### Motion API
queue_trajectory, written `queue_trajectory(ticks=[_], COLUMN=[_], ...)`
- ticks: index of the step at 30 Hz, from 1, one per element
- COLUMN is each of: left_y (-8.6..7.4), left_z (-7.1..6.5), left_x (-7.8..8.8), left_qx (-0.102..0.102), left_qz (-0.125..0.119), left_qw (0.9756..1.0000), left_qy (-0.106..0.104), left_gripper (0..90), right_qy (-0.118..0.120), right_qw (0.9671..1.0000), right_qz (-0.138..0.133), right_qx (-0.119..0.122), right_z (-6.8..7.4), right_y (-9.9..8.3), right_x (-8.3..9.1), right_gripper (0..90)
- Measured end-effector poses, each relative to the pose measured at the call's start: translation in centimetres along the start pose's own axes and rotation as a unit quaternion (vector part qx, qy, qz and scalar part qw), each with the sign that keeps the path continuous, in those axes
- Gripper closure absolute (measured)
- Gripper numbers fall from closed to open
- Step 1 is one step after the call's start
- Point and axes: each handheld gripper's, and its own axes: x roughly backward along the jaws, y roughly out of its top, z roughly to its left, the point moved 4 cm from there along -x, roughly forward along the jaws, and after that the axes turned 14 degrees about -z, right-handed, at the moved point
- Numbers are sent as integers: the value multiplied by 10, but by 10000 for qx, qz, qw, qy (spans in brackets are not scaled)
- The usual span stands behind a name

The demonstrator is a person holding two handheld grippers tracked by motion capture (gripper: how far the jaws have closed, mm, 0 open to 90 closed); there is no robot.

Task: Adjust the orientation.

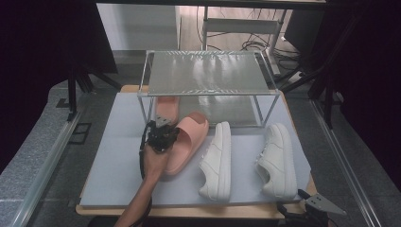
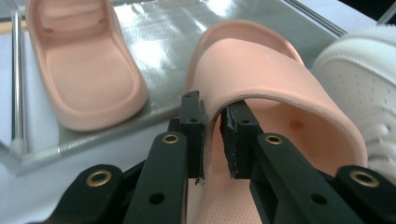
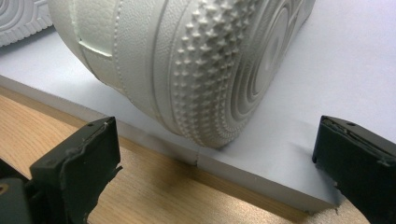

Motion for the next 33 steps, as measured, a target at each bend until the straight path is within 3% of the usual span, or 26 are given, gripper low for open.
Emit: queue_trajectory(ticks=[11,22,32,33], left_y=[14,10,3,3], left_z=[0,7,23,24], left_x=[-35,-70,-79,-79], left_qx=[66,88,369,319], left_qz=[-110,-137,-158,-154], left_qw=[9995,9976,9951,9950], left_qy=[280,677,908,933], left_gripper=[788,783,788,787], right_qy=[16,34,36,36], right_qw=[10000,10000,10000,10000], right_qz=[-11,-31,-42,-42], right_qx=[-15,-38,-48,-48], right_z=[0,-1,-1,-1], right_y=[0,0,0,0], right_x=[0,1,1,1], right_gripper=[6,6,6,6])
